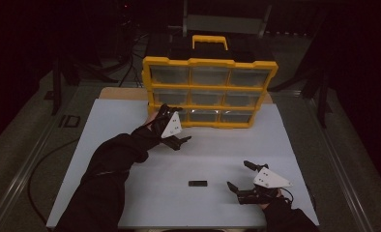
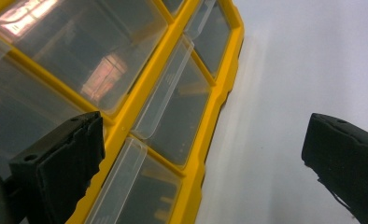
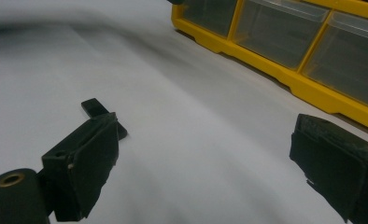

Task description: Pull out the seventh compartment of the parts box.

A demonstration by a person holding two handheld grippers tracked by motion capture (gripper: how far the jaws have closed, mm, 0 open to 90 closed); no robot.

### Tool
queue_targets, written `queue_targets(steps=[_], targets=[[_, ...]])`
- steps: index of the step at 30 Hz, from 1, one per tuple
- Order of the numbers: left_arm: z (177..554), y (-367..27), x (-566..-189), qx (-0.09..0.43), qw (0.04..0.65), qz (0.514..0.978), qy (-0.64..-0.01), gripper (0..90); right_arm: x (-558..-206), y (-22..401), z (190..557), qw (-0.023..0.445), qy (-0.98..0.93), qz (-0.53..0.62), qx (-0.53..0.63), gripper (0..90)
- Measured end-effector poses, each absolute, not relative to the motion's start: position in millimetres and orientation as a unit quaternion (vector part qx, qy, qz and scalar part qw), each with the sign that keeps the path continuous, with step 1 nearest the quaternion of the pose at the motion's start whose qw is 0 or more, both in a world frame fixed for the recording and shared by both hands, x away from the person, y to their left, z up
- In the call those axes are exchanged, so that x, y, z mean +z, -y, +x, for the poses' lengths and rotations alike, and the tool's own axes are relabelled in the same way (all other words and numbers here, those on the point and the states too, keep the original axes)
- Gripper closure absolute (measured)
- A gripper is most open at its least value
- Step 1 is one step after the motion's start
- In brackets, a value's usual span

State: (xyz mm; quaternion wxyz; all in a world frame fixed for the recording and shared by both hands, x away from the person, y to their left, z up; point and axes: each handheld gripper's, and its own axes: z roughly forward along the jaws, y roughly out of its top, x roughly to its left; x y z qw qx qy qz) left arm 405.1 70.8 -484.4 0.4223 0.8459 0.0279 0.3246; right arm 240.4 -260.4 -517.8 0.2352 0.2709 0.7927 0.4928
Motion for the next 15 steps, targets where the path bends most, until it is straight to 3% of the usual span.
queue_targets(steps=[7, 15], targets=[[409.7, -64.3, -492.9, 0.34, 0.399, 0.851, -0.017, 0.0, -518.0, 261.5, 240.8, 0.236, -0.793, 0.27, 0.491, 8.1], [417.8, -63.7, -499.5, 0.358, 0.391, 0.848, -0.001, 6.3, -518.1, 261.4, 240.7, 0.235, -0.793, 0.271, 0.493, 8.1]])
